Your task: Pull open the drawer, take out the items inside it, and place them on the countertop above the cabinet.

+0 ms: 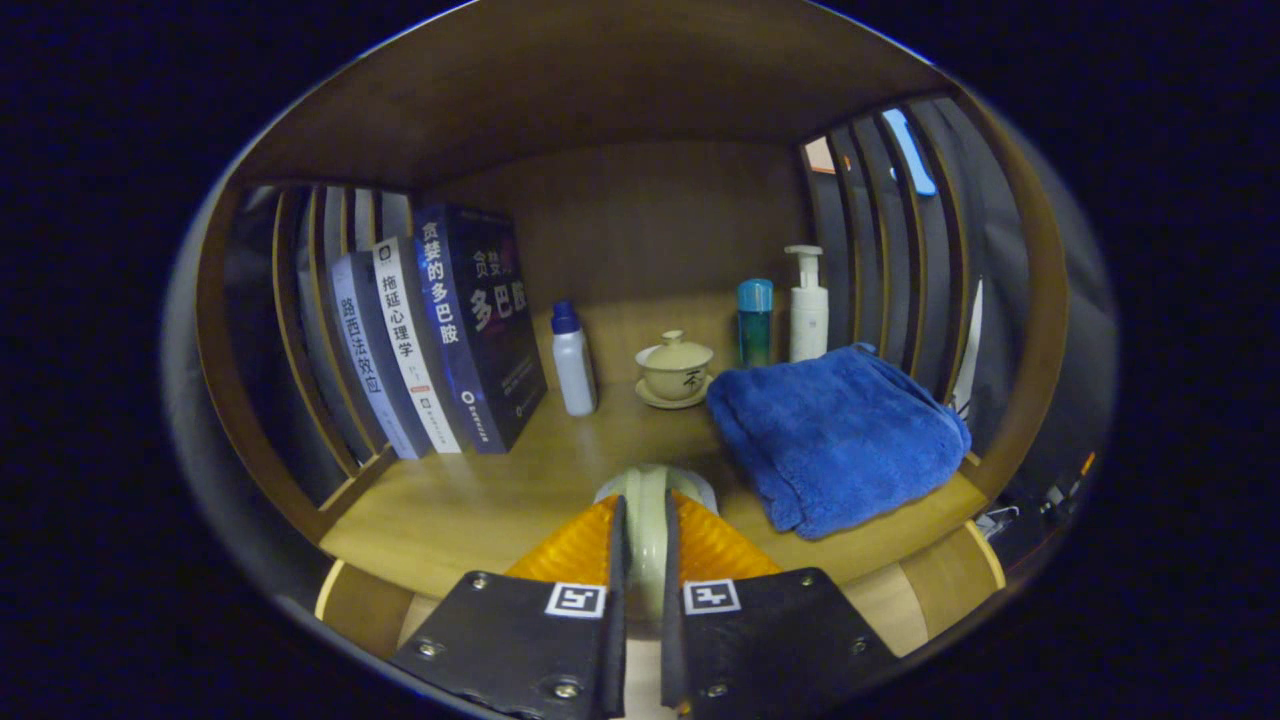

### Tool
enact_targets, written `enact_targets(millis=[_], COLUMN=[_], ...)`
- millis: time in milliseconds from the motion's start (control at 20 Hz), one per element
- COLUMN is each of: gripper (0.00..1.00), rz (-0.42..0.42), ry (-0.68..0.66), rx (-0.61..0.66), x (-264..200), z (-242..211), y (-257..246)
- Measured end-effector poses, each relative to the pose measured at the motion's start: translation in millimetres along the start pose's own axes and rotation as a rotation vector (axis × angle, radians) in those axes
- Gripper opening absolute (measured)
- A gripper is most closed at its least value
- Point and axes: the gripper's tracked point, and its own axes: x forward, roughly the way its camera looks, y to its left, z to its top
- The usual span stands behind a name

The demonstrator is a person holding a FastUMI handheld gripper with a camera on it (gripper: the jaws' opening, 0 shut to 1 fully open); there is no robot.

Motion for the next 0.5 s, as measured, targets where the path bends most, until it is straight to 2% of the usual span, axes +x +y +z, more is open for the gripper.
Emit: enact_targets(millis=[150,200,500], gripper=[0.14,0.19,0.19], rz=[-0.020,-0.024,-0.065], ry=[-0.032,-0.039,-0.101], rx=[-0.014,-0.030,-0.108], x=[13,14,41], z=[4,5,16], y=[0,0,1])
